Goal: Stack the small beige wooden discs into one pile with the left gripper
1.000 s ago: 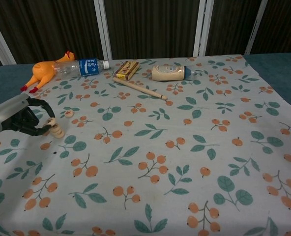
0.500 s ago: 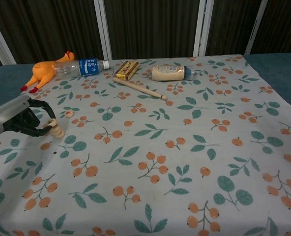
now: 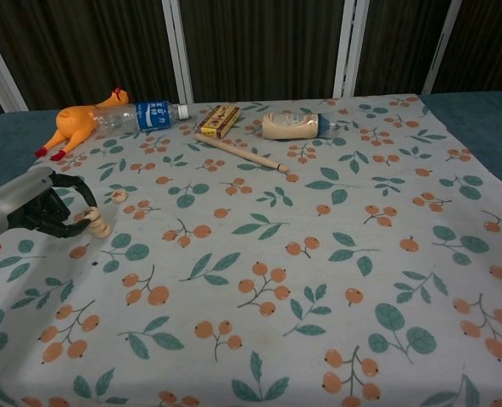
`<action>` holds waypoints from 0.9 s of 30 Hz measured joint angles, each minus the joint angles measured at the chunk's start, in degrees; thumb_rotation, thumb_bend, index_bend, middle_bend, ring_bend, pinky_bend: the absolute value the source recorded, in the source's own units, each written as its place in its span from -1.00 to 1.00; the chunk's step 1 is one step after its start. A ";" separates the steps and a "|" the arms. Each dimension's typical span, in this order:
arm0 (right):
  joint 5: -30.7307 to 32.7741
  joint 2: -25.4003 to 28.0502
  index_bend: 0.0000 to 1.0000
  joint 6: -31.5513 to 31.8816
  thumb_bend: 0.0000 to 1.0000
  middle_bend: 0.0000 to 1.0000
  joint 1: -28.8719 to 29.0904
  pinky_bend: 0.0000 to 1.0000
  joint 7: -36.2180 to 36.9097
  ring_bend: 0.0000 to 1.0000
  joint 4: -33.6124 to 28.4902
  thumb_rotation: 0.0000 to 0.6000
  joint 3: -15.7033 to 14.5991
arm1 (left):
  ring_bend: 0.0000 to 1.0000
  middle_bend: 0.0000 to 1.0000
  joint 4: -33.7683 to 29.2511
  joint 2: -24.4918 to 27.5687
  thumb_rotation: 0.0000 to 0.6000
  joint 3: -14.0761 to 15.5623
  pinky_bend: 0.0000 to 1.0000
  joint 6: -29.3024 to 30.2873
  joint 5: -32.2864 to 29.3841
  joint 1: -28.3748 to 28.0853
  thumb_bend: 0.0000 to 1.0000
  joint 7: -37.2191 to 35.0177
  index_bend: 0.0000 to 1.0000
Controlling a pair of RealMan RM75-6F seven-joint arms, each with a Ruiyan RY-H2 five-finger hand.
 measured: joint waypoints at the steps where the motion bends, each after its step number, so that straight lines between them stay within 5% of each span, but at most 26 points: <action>1: -0.01 -0.01 -1.00 0.04 -0.68 -1.00 -0.01 -1.00 0.03 -1.00 0.01 1.00 0.01 | 1.00 1.00 0.06 -0.03 1.00 0.01 1.00 -0.02 0.00 0.00 -0.21 -0.01 -0.06; 20: 0.07 -0.04 -1.00 -0.10 -0.68 -1.00 0.05 -1.00 -0.11 -1.00 0.02 1.00 0.05 | 1.00 1.00 -2.01 0.97 1.00 0.24 1.00 1.36 1.46 0.23 -0.21 0.05 -0.22; 27: 0.11 0.09 -1.00 0.20 -0.68 -1.00 -0.05 -1.00 0.49 -1.00 0.12 1.00 0.12 | 1.00 1.00 -3.72 2.36 1.00 -1.72 1.00 2.27 1.54 -0.19 -0.22 -1.43 -0.22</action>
